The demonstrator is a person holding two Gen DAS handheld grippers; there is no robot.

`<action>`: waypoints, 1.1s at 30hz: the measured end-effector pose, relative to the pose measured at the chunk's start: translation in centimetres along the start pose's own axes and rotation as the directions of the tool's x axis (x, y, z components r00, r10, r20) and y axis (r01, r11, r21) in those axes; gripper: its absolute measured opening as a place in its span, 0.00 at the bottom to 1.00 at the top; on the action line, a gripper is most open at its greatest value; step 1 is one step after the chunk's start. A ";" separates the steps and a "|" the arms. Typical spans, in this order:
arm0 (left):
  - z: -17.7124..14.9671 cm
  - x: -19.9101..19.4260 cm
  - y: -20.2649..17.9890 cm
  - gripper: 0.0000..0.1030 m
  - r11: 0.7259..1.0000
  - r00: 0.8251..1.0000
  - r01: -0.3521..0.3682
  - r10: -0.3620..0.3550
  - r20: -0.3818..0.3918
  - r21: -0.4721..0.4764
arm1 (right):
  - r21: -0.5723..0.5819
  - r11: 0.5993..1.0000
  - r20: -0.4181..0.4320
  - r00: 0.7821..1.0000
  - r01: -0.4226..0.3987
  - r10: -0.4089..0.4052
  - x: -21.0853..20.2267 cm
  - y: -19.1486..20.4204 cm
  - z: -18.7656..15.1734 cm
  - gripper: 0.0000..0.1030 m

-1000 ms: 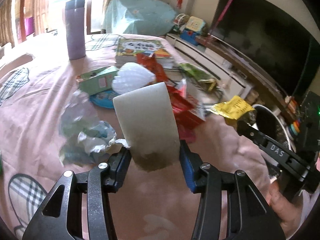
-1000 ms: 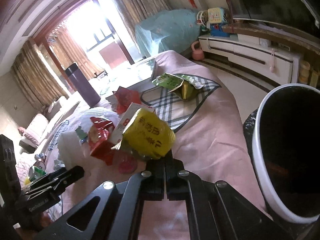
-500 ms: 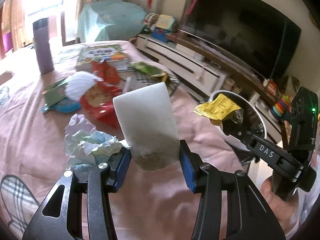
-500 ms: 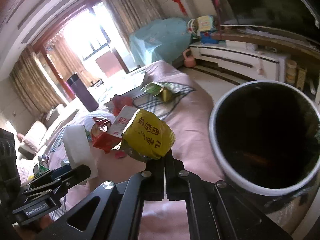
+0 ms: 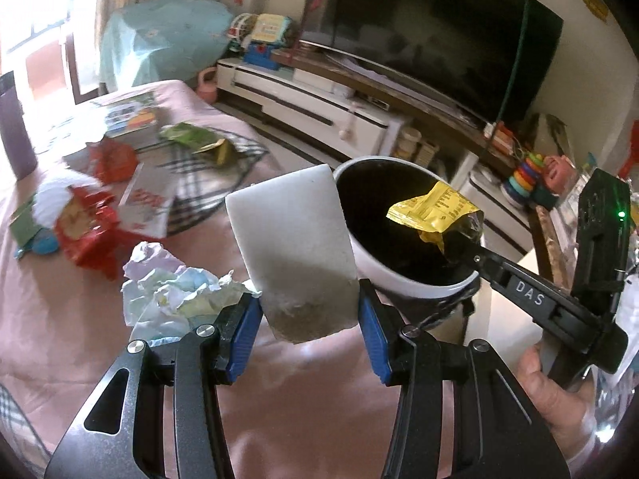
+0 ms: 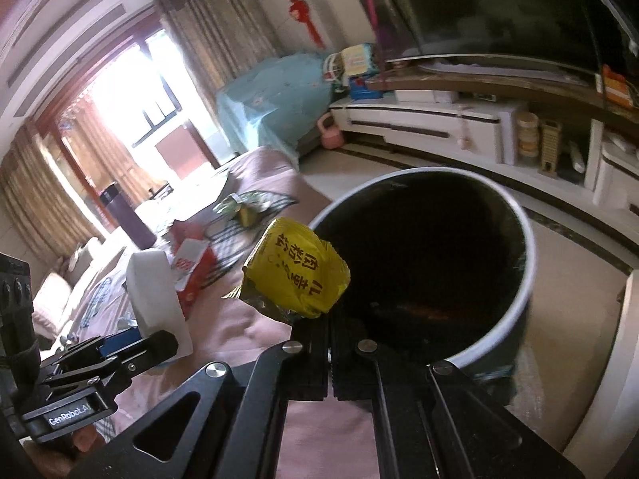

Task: Collect trash
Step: 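Carry both items over the bin and open both tools to release them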

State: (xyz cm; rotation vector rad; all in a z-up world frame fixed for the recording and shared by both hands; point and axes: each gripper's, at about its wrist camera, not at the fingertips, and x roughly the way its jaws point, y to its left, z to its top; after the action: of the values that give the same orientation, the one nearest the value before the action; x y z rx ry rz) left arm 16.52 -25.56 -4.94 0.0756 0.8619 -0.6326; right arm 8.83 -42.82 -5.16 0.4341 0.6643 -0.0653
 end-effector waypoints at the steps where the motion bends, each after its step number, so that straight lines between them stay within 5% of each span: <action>1: 0.2 0.2 -0.4 0.45 1.000 1.000 0.003 -0.003 -0.001 0.011 | 0.008 1.000 0.002 1.000 0.006 -0.006 -0.1 -0.5 0.1 0.00; 19: 3.8 5.5 -5.3 0.48 0.993 0.994 0.089 -0.083 -0.074 0.075 | 0.042 0.996 -0.026 0.996 0.085 -0.084 0.6 -6.2 2.8 0.00; 26: 4.1 6.4 -5.5 0.65 0.992 0.993 0.086 -0.078 -0.085 0.089 | 0.022 0.993 -0.032 0.993 0.118 -0.117 0.8 -6.9 3.7 0.06; 29: 3.9 6.2 -5.0 0.72 0.993 0.993 0.095 -0.089 -0.083 0.075 | 0.030 0.992 -0.037 0.992 0.120 -0.119 0.9 -7.2 3.8 0.14; 31: 3.8 6.2 -4.9 0.74 0.993 0.993 0.093 -0.087 -0.081 0.069 | 0.040 0.992 -0.033 0.993 0.117 -0.116 0.8 -7.4 3.7 0.35; 33: 3.6 5.8 -4.5 0.74 0.994 0.994 0.089 -0.084 -0.075 0.066 | 0.054 0.993 -0.023 0.994 0.104 -0.103 0.6 -7.6 3.5 0.44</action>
State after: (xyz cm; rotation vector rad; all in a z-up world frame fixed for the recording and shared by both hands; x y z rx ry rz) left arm 19.30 -33.18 -5.93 0.1248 0.9165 -0.7451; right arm 9.86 -51.08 -5.84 0.4534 0.7059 -0.1777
